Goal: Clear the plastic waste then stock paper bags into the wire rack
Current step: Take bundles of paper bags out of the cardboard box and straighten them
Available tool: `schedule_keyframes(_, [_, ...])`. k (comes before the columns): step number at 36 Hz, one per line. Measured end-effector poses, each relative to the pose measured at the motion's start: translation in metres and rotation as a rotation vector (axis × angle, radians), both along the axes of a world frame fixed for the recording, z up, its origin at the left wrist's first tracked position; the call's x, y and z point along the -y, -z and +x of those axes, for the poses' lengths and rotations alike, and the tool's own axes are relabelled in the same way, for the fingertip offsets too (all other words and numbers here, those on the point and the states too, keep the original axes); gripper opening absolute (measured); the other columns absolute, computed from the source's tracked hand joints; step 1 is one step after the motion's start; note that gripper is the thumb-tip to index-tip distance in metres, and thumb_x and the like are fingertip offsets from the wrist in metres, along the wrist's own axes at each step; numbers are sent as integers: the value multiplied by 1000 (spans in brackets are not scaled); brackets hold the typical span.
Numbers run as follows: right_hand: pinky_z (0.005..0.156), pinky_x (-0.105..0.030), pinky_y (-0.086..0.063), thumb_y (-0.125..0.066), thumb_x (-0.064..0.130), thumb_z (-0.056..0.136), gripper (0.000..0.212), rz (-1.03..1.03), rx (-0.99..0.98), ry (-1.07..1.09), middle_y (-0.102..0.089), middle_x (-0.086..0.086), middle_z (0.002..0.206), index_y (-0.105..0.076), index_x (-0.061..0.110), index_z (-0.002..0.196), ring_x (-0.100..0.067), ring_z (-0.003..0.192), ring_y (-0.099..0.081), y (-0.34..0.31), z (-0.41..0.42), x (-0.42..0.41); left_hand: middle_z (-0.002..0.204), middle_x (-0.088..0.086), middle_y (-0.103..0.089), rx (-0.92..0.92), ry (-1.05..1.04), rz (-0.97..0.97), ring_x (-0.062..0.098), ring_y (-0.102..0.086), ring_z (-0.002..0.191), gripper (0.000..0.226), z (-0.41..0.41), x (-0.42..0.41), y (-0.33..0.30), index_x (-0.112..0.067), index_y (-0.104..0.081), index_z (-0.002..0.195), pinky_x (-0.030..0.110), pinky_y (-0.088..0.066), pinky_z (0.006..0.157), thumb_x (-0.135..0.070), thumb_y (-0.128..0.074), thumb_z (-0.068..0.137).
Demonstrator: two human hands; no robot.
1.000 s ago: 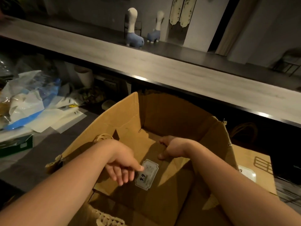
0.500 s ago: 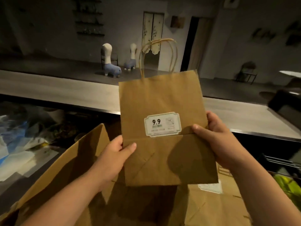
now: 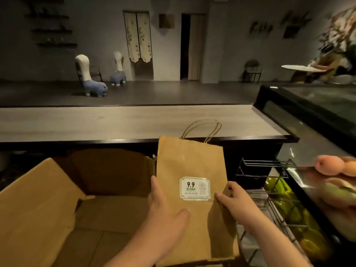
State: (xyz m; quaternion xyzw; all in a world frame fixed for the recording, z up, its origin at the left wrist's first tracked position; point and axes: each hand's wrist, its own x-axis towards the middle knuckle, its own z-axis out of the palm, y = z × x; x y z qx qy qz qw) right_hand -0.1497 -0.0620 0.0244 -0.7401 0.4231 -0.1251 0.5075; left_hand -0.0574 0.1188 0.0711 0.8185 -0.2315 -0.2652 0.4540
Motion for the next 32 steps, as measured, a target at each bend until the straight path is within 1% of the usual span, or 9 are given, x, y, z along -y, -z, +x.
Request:
schedule_keyframes(3, [93, -37, -50, -61, 29, 95, 49, 51, -29, 30, -57, 6, 119, -42, 23, 140, -17, 110, -56, 17, -3, 2, 158, -13, 10, 77, 8, 166, 16, -19, 144, 115, -14, 10, 1, -31, 40, 139, 37, -21, 115, -40, -63, 88])
schedule_keyframes(7, [93, -35, -46, -60, 25, 96, 57, 106, -19, 76, -53, 2, 122, -33, 19, 147, -19, 110, -52, 28, -8, 13, 159, -8, 6, 60, -24, 286, 17, -28, 140, 118, -20, 20, 18, -27, 40, 139, 36, -28, 113, -44, -64, 86])
schedule_keyframes(11, [104, -42, -45, -61, 22, 95, 72, 98, -50, 90, -46, -7, 142, -18, 19, 153, -27, 126, -48, 43, -6, 18, 159, -3, 7, -69, -124, 311, 23, -14, 145, 120, -20, 34, 44, -23, 34, 143, 42, -22, 118, -35, -69, 83])
schedule_keyframes(14, [107, -42, -44, -65, 20, 91, 76, 83, -67, 61, -46, -6, 143, -19, 19, 152, -27, 128, -48, 51, 0, 16, 157, 1, -7, -140, -228, 252, 28, -24, 140, 125, -13, 49, 61, -24, 24, 148, 47, -28, 115, -30, -75, 71])
schedule_keyframes(16, [109, -43, -41, -69, 21, 88, 79, 58, -81, 40, -42, -5, 146, -21, 18, 151, -27, 132, -44, 56, 5, 15, 158, 5, -7, -130, -277, 253, 31, -24, 141, 124, -5, 58, 73, -23, 21, 150, 46, -29, 115, -32, -77, 73])
schedule_keyframes(19, [115, -47, -33, -73, 29, 86, 99, -3, -139, 37, -23, -6, 158, -4, 19, 156, -29, 143, -29, 61, 14, 16, 160, 7, -2, -67, -303, 326, 31, -21, 143, 112, 9, 68, 89, -21, 22, 150, 43, -31, 112, -33, -68, 85])
schedule_keyframes(24, [115, -46, -33, -74, 37, 83, 106, -64, -275, 26, -19, -7, 159, 1, 17, 155, -31, 144, -25, 77, 25, 16, 159, 5, -7, 46, -296, 471, 29, -28, 140, 101, 18, 76, 115, -22, 19, 150, 42, -38, 109, -33, -60, 89])
schedule_keyframes(28, [116, -45, -32, -73, 36, 84, 104, -63, -281, 1, -17, -6, 160, 0, 16, 155, -30, 144, -26, 87, 26, 17, 160, 6, -7, 36, -305, 463, 29, -33, 139, 98, 16, 79, 123, -23, 15, 152, 40, -42, 107, -29, -61, 91])
schedule_keyframes(32, [118, -44, -27, -71, 39, 86, 108, -77, -264, -5, -4, 0, 164, 8, 18, 156, -29, 148, -18, 87, 29, 18, 160, 6, -7, -25, -314, 390, 28, -26, 143, 97, 17, 78, 124, -21, 12, 153, 39, -34, 110, -23, -62, 91])
